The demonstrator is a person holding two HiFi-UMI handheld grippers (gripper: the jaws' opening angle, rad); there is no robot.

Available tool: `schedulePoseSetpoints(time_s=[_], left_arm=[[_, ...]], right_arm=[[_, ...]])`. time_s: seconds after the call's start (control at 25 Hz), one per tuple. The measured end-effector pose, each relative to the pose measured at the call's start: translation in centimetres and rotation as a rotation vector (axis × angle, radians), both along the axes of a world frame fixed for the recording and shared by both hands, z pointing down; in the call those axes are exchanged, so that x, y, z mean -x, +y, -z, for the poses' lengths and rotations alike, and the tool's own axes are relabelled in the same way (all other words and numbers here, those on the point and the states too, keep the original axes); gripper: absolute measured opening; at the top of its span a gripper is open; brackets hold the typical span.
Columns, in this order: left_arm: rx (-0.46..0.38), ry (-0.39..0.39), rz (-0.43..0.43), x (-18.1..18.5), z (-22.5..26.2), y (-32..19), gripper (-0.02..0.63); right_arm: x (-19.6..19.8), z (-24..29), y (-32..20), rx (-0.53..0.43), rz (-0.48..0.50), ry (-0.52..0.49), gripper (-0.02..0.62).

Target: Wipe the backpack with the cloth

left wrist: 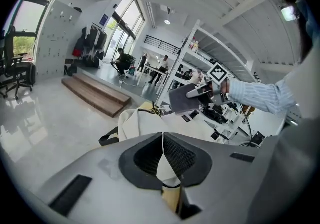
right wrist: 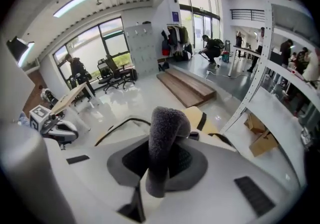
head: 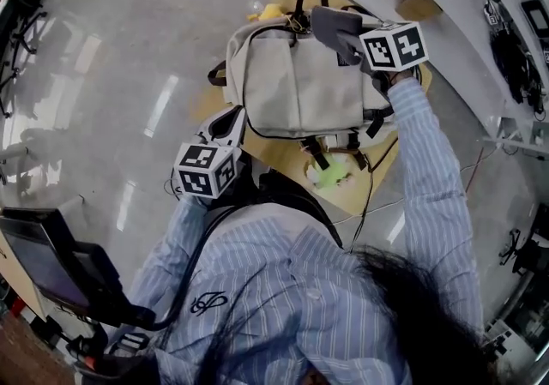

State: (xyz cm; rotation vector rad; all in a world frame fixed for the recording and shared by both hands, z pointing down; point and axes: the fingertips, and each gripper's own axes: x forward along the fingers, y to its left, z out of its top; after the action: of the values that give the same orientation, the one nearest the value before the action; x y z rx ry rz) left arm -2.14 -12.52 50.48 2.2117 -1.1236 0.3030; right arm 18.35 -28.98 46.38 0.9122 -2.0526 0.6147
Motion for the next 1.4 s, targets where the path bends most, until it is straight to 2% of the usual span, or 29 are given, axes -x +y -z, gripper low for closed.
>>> schedulePoseSetpoints(time_s=[0.16,0.32,0.52,0.68,0.92,1.2,1.4], left_arm=[[0.008,-0.002,-0.001,1.1,-0.5,-1.9,0.009],[0.002,-0.005,0.008,1.7,0.0,-3.0,0.009],[0.006,-0.005,0.025,2.5,-0.3,-4.2,0.009],[0.001,-0.003,0.018,2.1,-0.3,-4.6,0.009],[-0.003,0.0,-0.027,0.2,0.0,-3.9,0.009],[-0.018,0.013,-0.084,-2.8,0.8,-2.7,0.009],[-0.017,0.017,-0.129,-4.8,0.8,-2.0,0.009]], right_arm=[[-1.8,-1.8,-6.9,-0.019,-0.09,0.095,0.057],[-3.7,-3.2,-10.0,-0.033,-0.135,0.204,0.055],[-2.8,-5.2,-9.3,0.012,-0.133,0.173,0.055],[-2.6,-5.8,-7.2,0.034,-0.121,0.142,0.055],[-2.1,-4.1,-1.9,0.034,-0.121,0.029,0.055],[-1.2,-4.4,8.2,0.091,-0.099,-0.086,0.055],[-0.6,-6.0,16.6,0.166,-0.145,-0.162,0.055]])
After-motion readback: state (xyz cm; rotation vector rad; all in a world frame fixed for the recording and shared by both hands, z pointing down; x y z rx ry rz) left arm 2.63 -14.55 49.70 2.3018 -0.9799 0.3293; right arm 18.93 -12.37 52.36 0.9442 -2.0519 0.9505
